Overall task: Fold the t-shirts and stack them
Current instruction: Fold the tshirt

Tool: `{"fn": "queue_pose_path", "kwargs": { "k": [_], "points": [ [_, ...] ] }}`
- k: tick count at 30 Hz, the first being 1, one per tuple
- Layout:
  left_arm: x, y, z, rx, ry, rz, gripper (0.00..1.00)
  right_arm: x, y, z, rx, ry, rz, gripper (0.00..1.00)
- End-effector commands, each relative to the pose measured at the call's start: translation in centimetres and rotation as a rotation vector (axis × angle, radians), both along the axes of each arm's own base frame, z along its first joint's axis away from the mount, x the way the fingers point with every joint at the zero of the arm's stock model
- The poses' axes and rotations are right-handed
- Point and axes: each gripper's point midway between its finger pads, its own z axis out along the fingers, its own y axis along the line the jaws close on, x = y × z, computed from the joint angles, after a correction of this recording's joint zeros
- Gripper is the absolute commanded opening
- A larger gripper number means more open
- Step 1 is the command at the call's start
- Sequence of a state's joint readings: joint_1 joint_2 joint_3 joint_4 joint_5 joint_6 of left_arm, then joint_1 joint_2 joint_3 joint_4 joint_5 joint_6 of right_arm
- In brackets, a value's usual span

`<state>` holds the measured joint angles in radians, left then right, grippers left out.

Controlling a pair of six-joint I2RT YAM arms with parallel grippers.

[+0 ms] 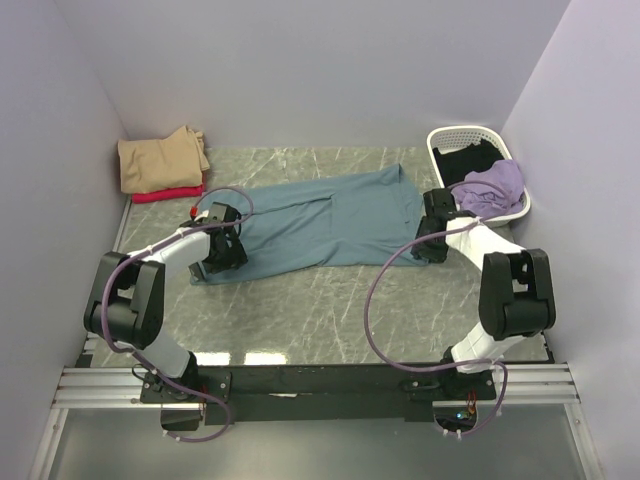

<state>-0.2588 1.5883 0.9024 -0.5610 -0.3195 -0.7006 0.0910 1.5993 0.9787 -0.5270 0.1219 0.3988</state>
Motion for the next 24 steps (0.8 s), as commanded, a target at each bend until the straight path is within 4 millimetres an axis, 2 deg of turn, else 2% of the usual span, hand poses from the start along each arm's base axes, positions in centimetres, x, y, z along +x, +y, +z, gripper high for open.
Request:
{"fn": "queue_pose_path", "kwargs": {
  "k": [1,4,7,8,12,13,17,24],
  "points": [
    [0.4,0.0,-0.4,0.008,-0.009,0.011,1.0,0.3,0.1,-1.6,0.016,0.007,0.009,0.47],
    [0.3,0.1,-0.6,0.013,-0.005,0.011,1.0,0.2,0.1,-2.2,0.026,0.017,0.017,0.4],
    [0.3,0.2,-0.5,0.019,-0.005,0.011,0.99,0.5,0.5,-2.4,0.042,0.008,0.03,0.07],
    [0.3,0.2,-0.5,0.021,-0.004,0.012,1.0,0.7,0.5,-2.4,0.04,0.005,0.034,0.0],
    [0.2,0.6,-0.3,0.046,-0.001,0.013,0.99,0.8,-0.2,-2.2,-0.001,0.003,0.015,0.0],
    [0.3,0.7,-0.3,0.053,0.002,0.015,0.99,0.8,-0.9,-1.8,-0.035,-0.006,-0.006,0.0],
    [-0.4,2.2,-0.6,0.132,0.037,0.035,0.99,0.7,-3.0,-1.0,-0.142,-0.004,-0.064,0.0],
    [-0.9,4.3,-0.6,0.237,0.076,0.078,0.99,0.7,-5.3,-0.6,-0.242,0.016,-0.123,0.0]
  ]
}}
